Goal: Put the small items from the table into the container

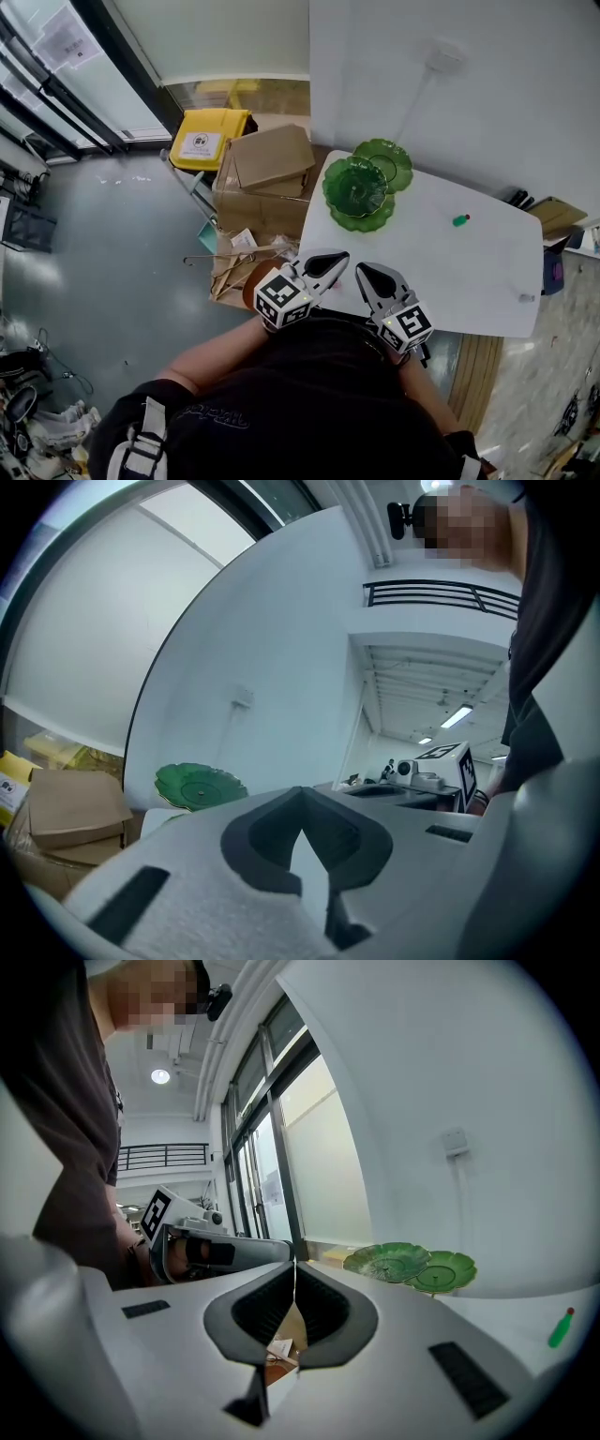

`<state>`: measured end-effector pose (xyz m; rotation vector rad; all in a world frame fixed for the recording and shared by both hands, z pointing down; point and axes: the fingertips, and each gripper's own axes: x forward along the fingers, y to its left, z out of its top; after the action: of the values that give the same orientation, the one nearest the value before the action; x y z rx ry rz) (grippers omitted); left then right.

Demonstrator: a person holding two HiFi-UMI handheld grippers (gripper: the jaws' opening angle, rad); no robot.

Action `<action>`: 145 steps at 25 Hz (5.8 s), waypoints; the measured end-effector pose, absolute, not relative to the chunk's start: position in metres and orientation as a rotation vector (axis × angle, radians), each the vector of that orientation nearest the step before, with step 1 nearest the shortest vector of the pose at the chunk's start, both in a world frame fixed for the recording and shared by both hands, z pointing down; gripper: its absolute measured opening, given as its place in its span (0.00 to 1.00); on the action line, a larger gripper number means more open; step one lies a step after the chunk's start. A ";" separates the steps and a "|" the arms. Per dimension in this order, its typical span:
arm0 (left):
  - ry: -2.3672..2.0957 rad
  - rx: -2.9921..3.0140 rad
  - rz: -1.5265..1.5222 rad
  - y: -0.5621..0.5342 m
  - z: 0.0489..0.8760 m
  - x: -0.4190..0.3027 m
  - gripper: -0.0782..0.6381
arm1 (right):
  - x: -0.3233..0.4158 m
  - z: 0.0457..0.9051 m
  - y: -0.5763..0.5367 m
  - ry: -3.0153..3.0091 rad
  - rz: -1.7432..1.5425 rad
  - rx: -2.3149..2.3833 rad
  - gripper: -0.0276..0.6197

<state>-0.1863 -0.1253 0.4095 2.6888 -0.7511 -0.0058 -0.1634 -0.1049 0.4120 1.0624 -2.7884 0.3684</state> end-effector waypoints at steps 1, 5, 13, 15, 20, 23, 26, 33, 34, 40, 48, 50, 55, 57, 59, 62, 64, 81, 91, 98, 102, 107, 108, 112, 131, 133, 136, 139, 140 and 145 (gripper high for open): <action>-0.753 2.688 -0.001 -0.127 0.411 -0.188 0.11 | -0.166 0.414 -0.107 -2.786 0.368 1.056 0.07; -0.730 2.749 0.073 -0.129 0.420 -0.191 0.11 | -0.174 0.430 -0.111 -2.767 0.407 1.013 0.07; -0.660 2.710 0.140 -0.125 0.477 -0.202 0.11 | -0.181 0.510 -0.111 -2.619 0.408 0.865 0.07; -0.630 2.704 0.151 -0.121 0.495 -0.201 0.12 | -0.182 0.536 -0.108 -2.587 0.463 0.837 0.08; -0.624 2.661 0.194 -0.117 0.538 -0.204 0.11 | -0.185 0.591 -0.103 -2.512 0.559 0.766 0.16; -0.676 2.580 0.182 -0.120 0.553 -0.210 0.11 | -0.184 0.625 -0.097 -2.439 0.586 0.726 0.19; -0.690 2.557 0.174 -0.119 0.558 -0.212 0.12 | -0.185 0.653 -0.087 -2.376 0.612 0.682 0.20; -0.710 2.526 0.170 -0.111 0.561 -0.219 0.11 | -0.184 0.694 -0.076 -2.256 0.597 0.657 0.20; -0.708 2.522 0.174 -0.108 0.562 -0.219 0.12 | -0.185 0.695 -0.077 -2.253 0.580 0.659 0.20; -0.720 2.512 0.187 -0.101 0.566 -0.223 0.11 | -0.183 0.709 -0.081 -2.203 0.520 0.668 0.20; -0.740 2.503 0.207 -0.095 0.567 -0.228 0.11 | -0.179 0.713 -0.080 -2.187 0.526 0.677 0.18; -0.736 2.505 0.211 -0.094 0.567 -0.227 0.11 | -0.179 0.711 -0.079 -2.193 0.517 0.671 0.17; -0.716 2.512 0.215 -0.093 0.564 -0.221 0.11 | -0.179 0.700 -0.080 -2.230 0.495 0.690 0.16; -0.705 2.518 0.213 -0.093 0.564 -0.217 0.12 | -0.175 0.693 -0.080 -2.235 0.506 0.703 0.16; -0.695 2.529 0.210 -0.093 0.562 -0.214 0.11 | -0.171 0.679 -0.082 -2.256 0.506 0.732 0.16; -0.684 2.561 0.208 -0.092 0.552 -0.211 0.11 | -0.164 0.649 -0.087 -2.299 0.502 0.793 0.16; -0.673 2.579 0.190 -0.095 0.544 -0.208 0.11 | -0.155 0.627 -0.093 -2.330 0.496 0.849 0.15; -0.661 2.597 0.077 -0.108 0.489 -0.192 0.12 | -0.132 0.504 -0.094 -2.491 0.481 1.135 0.15; -0.616 2.597 0.042 -0.114 0.486 -0.172 0.11 | -0.112 0.499 -0.093 -2.459 0.500 1.183 0.15; -0.602 2.604 0.052 -0.124 0.484 -0.149 0.12 | -0.091 0.497 -0.100 -2.458 0.486 1.205 0.15; -0.594 2.620 0.061 -0.130 0.481 -0.123 0.12 | -0.067 0.498 -0.105 -2.466 0.503 1.217 0.15; -0.603 2.619 0.066 -0.135 0.476 -0.085 0.11 | -0.026 0.494 -0.113 -2.486 0.521 1.213 0.15; -0.608 2.619 0.066 -0.136 0.475 -0.076 0.12 | -0.018 0.492 -0.116 -2.491 0.520 1.205 0.15; -0.665 2.604 0.062 -0.142 0.474 -0.045 0.12 | 0.014 0.490 -0.127 -2.521 0.507 1.148 0.15; -1.074 2.419 0.102 -0.115 0.500 0.013 0.12 | 0.095 0.509 -0.137 -2.651 0.530 0.789 0.15; -1.086 2.403 0.111 -0.114 0.505 0.014 0.11 | 0.094 0.512 -0.141 -2.654 0.536 0.774 0.15; -1.096 2.389 0.123 -0.116 0.513 0.014 0.12 | 0.093 0.518 -0.145 -2.653 0.540 0.759 0.15; -1.110 2.380 0.129 -0.121 0.519 0.010 0.12 | 0.090 0.523 -0.149 -2.651 0.549 0.753 0.15; -1.113 2.376 0.129 -0.124 0.521 0.009 0.12 | 0.089 0.525 -0.150 -2.646 0.547 0.752 0.15; -1.116 2.371 0.145 -0.139 0.534 0.001 0.11 | 0.077 0.536 -0.165 -2.629 0.545 0.745 0.15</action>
<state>0.0010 -0.1388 0.5335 2.3705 -1.1159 0.1453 0.0775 -0.1646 0.5362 0.7454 -2.6291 0.5449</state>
